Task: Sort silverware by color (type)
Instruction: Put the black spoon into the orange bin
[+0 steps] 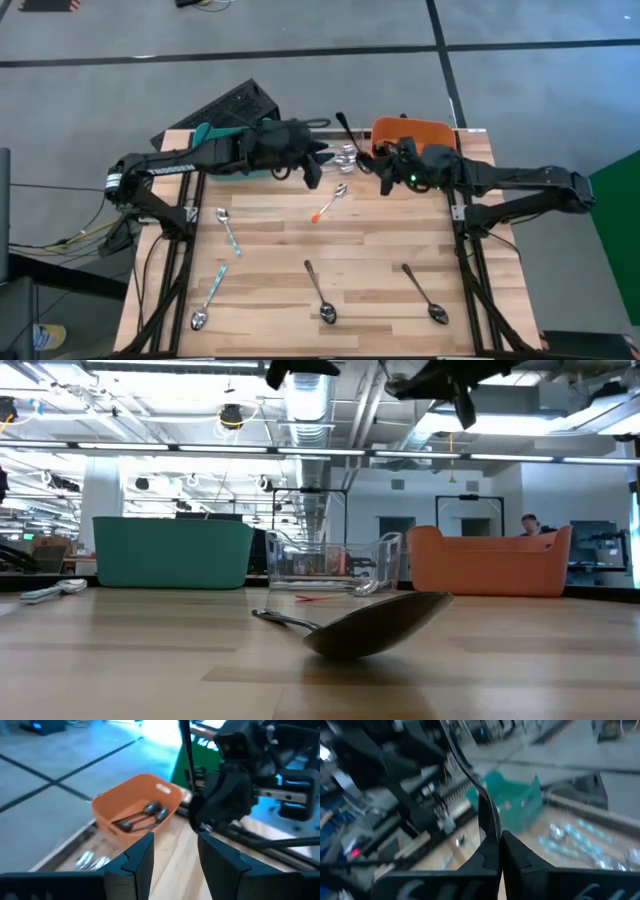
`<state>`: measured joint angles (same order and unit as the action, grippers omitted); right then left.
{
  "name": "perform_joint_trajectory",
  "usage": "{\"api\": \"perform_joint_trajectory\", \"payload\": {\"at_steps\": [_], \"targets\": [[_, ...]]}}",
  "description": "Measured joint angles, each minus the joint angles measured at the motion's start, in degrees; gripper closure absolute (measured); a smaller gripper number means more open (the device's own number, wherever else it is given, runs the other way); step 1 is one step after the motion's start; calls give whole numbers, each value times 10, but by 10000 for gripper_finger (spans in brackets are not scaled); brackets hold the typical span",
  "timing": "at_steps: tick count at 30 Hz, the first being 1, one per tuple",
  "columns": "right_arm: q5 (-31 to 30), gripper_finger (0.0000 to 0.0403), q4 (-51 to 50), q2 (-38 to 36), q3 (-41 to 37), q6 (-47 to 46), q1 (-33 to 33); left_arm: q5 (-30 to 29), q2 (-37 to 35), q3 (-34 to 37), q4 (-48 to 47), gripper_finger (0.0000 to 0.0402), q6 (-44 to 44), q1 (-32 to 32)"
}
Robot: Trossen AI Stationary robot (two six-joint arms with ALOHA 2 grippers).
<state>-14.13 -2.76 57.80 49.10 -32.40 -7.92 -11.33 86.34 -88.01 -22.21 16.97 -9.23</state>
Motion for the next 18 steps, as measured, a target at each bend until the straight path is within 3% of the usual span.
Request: {"api": "perform_joint_trajectory", "payload": {"at_steps": [3,9,18], "targets": [[0,387,35,8,0,12,-13,46,1,0,35,264,-1,-20],[10,387,63,27,-1,14,-17,81,0,0,105,264,-2,-43],[21,387,115,81,0,8,7,112,1,0,118,264,2,-69]]}}
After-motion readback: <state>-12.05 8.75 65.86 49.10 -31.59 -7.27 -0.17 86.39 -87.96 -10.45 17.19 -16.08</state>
